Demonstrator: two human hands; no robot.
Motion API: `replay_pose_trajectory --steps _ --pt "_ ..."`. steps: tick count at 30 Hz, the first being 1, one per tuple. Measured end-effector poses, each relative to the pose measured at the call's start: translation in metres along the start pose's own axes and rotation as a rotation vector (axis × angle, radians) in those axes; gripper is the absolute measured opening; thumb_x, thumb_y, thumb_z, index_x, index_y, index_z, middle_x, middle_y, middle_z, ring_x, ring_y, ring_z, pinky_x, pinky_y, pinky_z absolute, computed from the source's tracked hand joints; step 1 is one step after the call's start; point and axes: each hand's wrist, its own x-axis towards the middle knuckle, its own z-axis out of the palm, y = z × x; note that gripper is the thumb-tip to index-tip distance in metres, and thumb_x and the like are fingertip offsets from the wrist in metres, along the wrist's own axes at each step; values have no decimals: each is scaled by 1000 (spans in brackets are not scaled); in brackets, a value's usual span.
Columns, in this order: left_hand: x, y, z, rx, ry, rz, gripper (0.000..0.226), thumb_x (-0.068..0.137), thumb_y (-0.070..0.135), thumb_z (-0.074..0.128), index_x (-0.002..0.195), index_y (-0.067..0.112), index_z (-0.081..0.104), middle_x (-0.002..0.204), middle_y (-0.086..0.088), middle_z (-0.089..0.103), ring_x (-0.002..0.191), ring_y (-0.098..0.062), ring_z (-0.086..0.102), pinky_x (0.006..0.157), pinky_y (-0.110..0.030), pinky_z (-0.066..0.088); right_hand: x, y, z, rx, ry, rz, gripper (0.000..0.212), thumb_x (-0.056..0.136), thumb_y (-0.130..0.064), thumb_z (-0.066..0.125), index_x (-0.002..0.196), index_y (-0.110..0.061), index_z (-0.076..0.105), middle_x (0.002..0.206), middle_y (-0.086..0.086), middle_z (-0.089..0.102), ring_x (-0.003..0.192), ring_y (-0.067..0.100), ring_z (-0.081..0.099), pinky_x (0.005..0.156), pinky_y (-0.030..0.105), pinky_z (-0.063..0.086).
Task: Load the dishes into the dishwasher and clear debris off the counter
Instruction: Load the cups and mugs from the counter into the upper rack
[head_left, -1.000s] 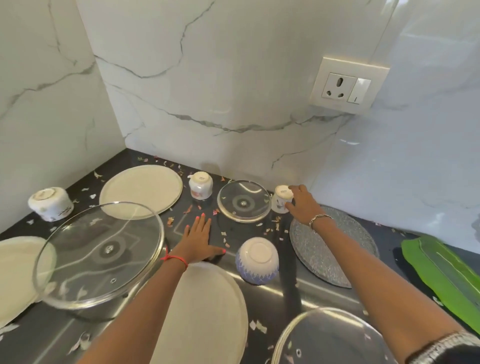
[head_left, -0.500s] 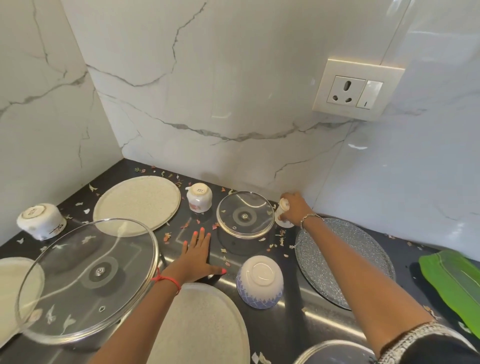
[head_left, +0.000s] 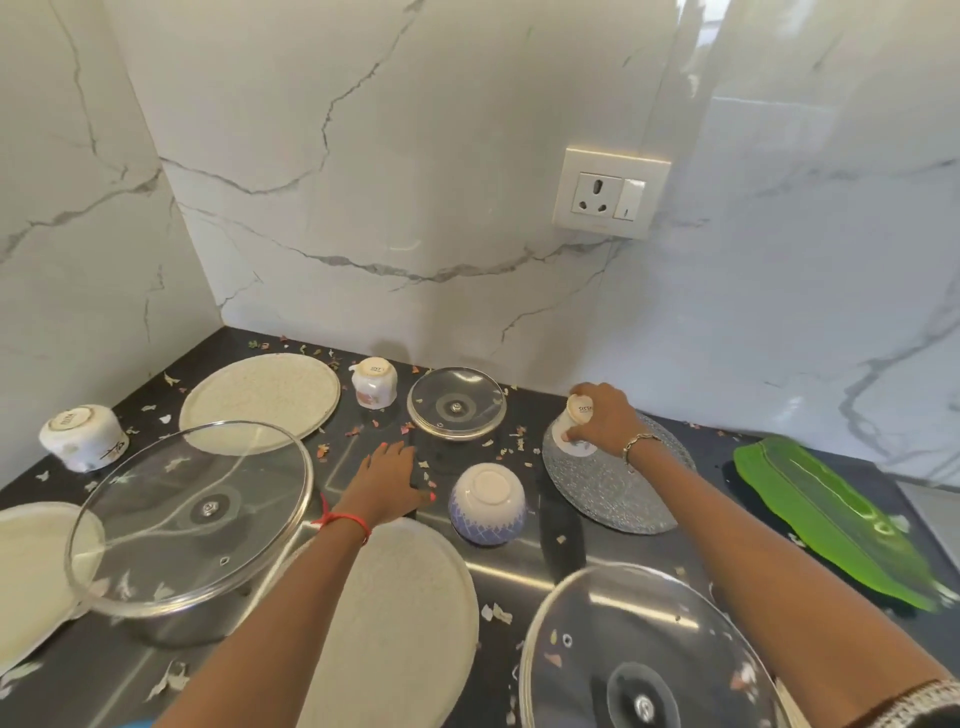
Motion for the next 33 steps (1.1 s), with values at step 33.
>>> replay_pose_trajectory --steps 33 --pt "-405 241 167 -84 325 121 77 89 42 56 148 12 15 157 -4 8 145 -21 -3 116 -36 -3 -430 151 -93 9 3 -155 61 60 -19 82 116 -19 58 123 7 53 115 24 49 96 35 43"
